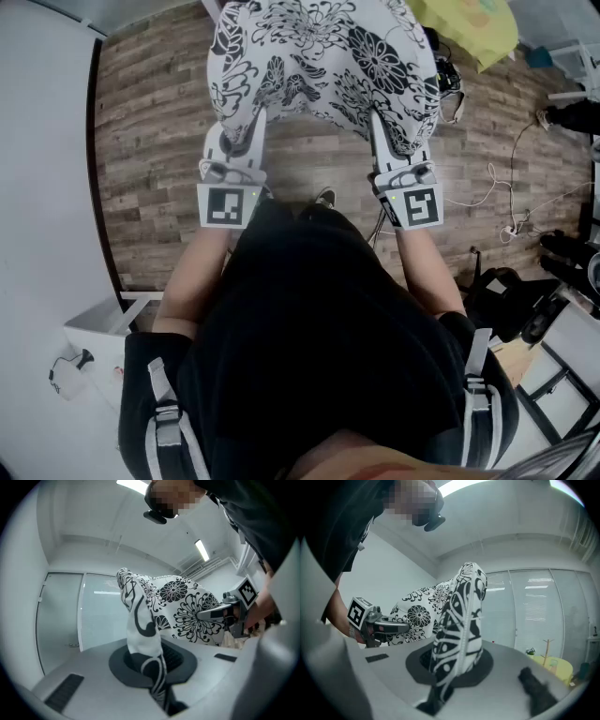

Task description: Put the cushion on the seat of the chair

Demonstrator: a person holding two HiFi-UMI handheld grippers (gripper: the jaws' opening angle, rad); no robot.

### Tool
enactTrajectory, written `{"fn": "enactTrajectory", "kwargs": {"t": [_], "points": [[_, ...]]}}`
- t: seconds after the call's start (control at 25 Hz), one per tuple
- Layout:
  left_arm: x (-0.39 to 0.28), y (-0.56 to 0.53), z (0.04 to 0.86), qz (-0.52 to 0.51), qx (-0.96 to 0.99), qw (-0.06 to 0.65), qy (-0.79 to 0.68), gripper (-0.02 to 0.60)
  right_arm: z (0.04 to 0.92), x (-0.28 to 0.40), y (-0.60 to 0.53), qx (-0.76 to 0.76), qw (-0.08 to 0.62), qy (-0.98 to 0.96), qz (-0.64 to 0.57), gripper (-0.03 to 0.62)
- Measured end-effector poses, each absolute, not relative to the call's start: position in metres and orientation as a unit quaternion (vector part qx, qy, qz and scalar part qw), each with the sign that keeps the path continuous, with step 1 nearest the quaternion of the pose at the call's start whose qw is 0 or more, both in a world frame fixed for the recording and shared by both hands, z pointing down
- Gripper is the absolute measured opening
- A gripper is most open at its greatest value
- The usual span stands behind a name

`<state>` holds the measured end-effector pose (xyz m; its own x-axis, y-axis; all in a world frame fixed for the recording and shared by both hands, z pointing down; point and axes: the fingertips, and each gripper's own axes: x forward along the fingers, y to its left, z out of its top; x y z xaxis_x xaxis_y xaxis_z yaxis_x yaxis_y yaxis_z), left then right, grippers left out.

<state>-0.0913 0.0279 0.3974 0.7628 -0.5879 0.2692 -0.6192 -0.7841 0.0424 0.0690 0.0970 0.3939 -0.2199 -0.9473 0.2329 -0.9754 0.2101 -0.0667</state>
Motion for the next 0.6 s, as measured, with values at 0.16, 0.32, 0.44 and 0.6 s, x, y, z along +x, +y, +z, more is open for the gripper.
{"fn": "enactTrajectory", "kwargs": {"t": [0.16,0.32,0.44,0.6], "points": [[-0.0921,0.0284,0.3998,0.12,0.935,0.072,-0.326,0.026,0.396,0.0693,0.0976,0.62,0.07,-0.775,0.101,0.023],[-0.0916,0.0273,0.4,0.115,0.936,0.069,-0.326,0.026,0.3976,0.0715,0.0981,0.623,0.065,-0.772,0.107,0.024],[-0.0913,0.0264,0.4007,0.117,0.936,0.067,-0.325,0.026,0.3982,0.0736,0.0979,0.624,0.06,-0.771,0.112,0.024],[-0.0922,0.026,0.4013,0.117,0.935,0.07,-0.328,0.026,0.4001,0.0747,0.0979,0.622,0.055,-0.773,0.118,0.023]]}}
